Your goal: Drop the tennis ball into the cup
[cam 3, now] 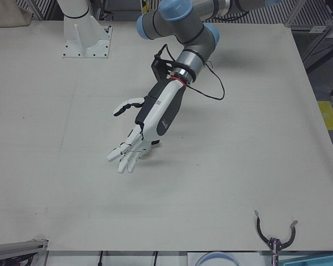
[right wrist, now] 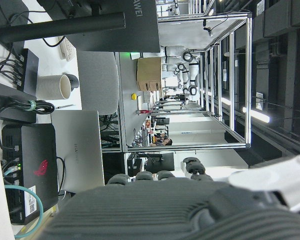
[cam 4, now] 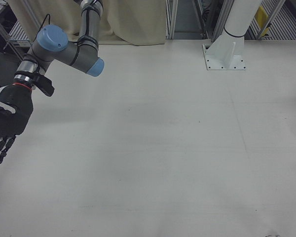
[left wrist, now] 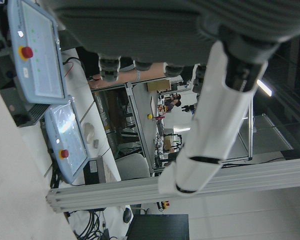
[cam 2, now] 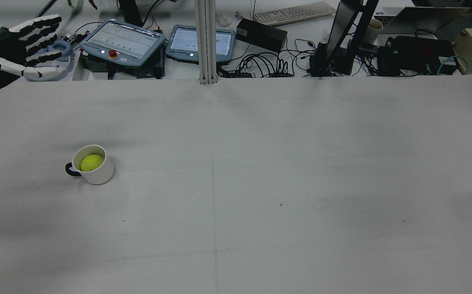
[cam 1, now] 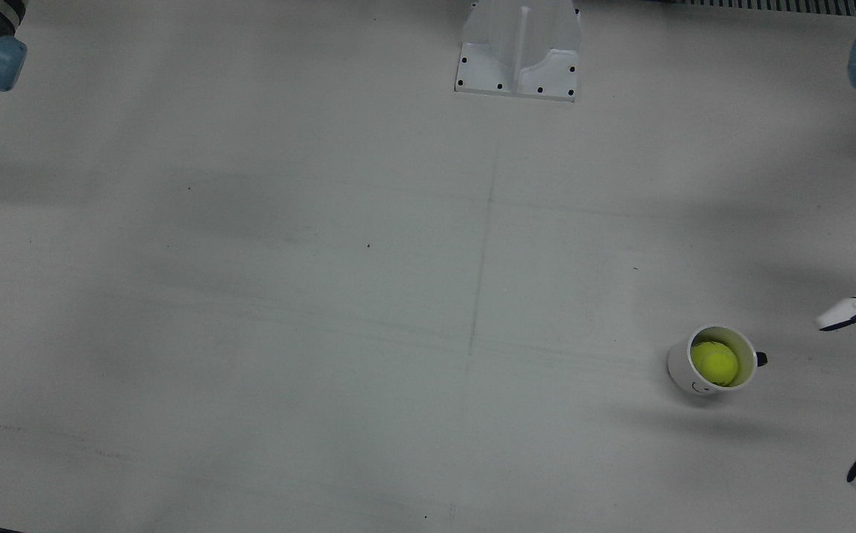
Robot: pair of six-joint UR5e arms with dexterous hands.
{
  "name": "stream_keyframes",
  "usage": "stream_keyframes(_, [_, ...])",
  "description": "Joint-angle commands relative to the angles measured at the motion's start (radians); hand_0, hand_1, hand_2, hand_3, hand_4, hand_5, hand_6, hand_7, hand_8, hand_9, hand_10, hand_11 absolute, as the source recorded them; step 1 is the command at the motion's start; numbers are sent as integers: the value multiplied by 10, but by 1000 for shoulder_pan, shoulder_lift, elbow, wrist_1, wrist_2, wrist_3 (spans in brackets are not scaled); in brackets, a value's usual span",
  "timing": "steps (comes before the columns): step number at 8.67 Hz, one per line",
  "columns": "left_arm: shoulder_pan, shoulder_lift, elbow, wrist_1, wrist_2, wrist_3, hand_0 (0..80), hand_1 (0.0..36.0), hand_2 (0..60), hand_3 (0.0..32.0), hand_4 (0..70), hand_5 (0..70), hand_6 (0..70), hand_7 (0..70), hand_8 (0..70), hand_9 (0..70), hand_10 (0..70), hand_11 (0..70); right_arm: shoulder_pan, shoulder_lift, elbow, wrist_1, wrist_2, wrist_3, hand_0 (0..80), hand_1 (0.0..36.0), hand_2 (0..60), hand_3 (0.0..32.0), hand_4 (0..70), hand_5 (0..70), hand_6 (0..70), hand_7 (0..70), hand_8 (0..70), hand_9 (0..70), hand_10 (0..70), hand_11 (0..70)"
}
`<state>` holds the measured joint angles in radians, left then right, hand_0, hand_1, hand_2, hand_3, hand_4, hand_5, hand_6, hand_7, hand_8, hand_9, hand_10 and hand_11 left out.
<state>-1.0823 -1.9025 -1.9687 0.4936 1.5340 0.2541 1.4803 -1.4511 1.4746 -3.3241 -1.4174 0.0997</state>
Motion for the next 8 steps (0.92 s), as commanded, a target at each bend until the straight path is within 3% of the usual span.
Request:
stream_keyframes(1, [-190,-50,8,68,26,20,800,360,564,0,1,125,18,0,0,0,31,90,0,0,1,0,0,0,0,0,0,0,0,0,0,0,0,0,0,0])
stream_keyframes(2, [-268,24,39,48,25,30,800,360,559,0,0,130,16,0,0,0,27,86,0,0,1,0,0,-1,0,0,0,0,0,0,0,0,0,0,0,0])
stream_keyframes(3, [-295,110,81,-34,25,31,800,360,563,0,0,138,19,0,0,0,27,90,0,0,1,0,0,0,0,0,0,0,0,0,0,0,0,0,0,0])
stream_keyframes(4, [-351,132,140,-126,28,30,800,360,589,0,0,135,18,0,0,0,28,90,0,0,3,0,0,0,0,0,0,0,0,0,0,0,0,0,0,0])
stream_keyframes(5, [-378,135,148,-147,53,28,800,360,598,0,0,135,18,0,0,0,25,85,0,0,3,0,0,0,0,0,0,0,0,0,0,0,0,0,0,0])
stream_keyframes(8, [-376,134,123,-135,70,21,800,360,600,0,0,142,19,0,0,0,14,72,0,-2,1,0,0,0,0,0,0,0,0,0,0,0,0,0,0,0])
